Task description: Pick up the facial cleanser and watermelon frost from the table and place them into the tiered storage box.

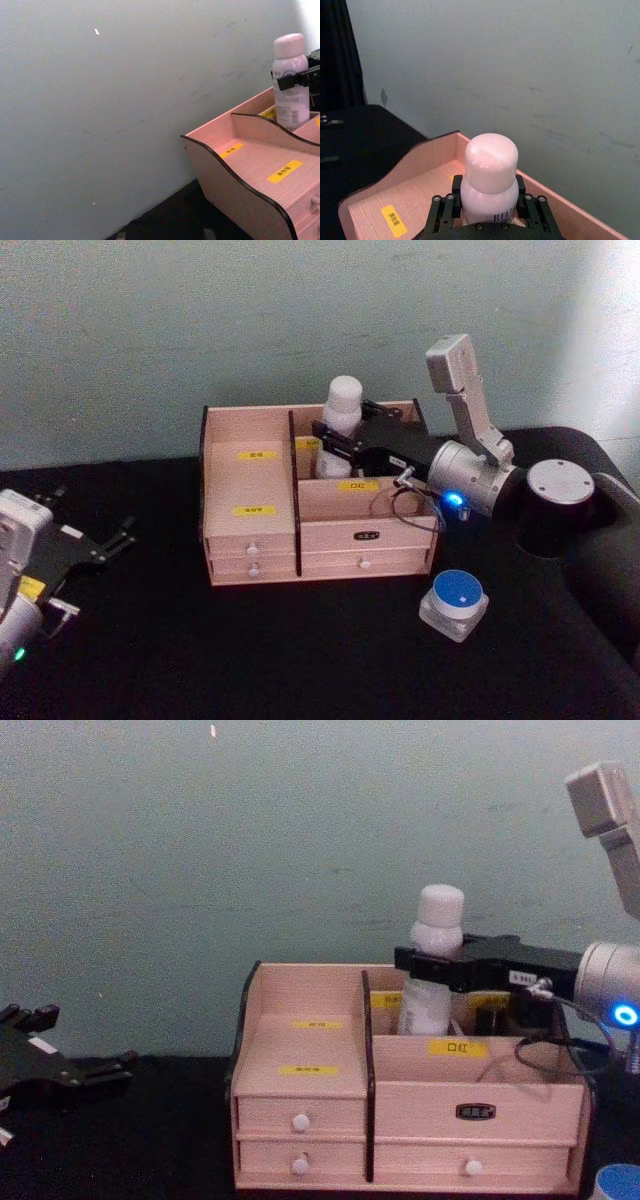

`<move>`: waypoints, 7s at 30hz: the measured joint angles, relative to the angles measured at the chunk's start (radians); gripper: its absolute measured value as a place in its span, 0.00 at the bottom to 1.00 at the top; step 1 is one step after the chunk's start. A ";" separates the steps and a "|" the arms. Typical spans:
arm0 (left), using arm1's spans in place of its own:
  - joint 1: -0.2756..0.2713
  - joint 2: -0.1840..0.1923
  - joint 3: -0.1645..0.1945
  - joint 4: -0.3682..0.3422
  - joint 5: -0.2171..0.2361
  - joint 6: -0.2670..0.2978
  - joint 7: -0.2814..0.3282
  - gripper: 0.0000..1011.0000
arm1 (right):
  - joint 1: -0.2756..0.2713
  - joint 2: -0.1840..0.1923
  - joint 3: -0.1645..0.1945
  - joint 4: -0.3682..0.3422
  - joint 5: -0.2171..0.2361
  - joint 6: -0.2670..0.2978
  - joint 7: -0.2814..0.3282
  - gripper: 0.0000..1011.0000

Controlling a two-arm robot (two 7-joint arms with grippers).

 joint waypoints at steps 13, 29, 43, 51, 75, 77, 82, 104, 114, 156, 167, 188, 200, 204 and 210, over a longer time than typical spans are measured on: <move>0.000 0.000 0.000 0.000 0.000 0.000 0.000 0.99 | 0.020 -0.015 -0.007 0.056 -0.020 0.031 0.003 0.59; 0.000 0.000 0.000 0.000 0.000 0.000 0.000 0.99 | 0.025 -0.019 -0.010 0.067 -0.031 0.041 0.001 0.59; 0.000 0.000 0.000 0.000 0.000 0.000 0.000 0.99 | 0.024 -0.018 -0.009 0.065 -0.028 0.039 0.001 0.84; 0.000 0.000 0.000 0.000 0.000 0.000 0.000 0.99 | 0.024 -0.017 -0.009 0.064 -0.027 0.039 0.001 0.99; 0.000 0.000 0.000 0.000 0.000 0.000 0.000 0.99 | -0.264 0.174 0.090 -0.455 0.053 0.107 -0.062 0.99; 0.000 0.000 0.000 0.000 0.000 0.000 0.000 0.99 | -0.309 0.211 0.105 -0.518 0.076 0.116 -0.057 0.99; 0.000 0.000 0.000 0.000 0.000 0.000 0.000 0.99 | -0.412 0.297 0.142 -0.633 0.126 0.136 -0.044 0.99; 0.000 0.000 0.000 0.000 0.000 0.000 0.000 0.99 | -0.693 0.538 0.199 -0.839 0.197 0.272 -0.092 0.99; 0.000 0.000 0.000 0.000 0.000 0.000 0.000 0.99 | -0.672 0.543 0.151 -0.803 0.166 0.320 -0.108 0.99; 0.000 0.000 0.000 0.000 0.000 0.000 0.000 0.99 | -0.569 0.475 0.069 -0.678 0.104 0.377 -0.099 0.99; 0.000 0.000 0.000 0.000 0.000 0.000 0.000 0.99 | -0.564 0.477 0.063 -0.675 0.115 0.384 -0.092 0.99; 0.000 0.000 0.000 0.000 0.000 0.000 0.000 0.99 | -0.563 0.477 0.063 -0.674 0.116 0.385 -0.091 0.97; 0.000 0.000 0.000 0.000 0.000 0.000 0.000 0.99 | -0.564 0.477 0.064 -0.676 0.116 0.384 -0.092 0.71; 0.000 0.000 0.000 0.000 0.000 0.000 0.000 0.99 | -0.564 0.477 0.064 -0.676 0.116 0.383 -0.092 0.70; 0.000 0.000 0.000 0.000 0.000 0.000 0.000 0.99 | -0.564 0.477 0.064 -0.676 0.116 0.383 -0.093 0.70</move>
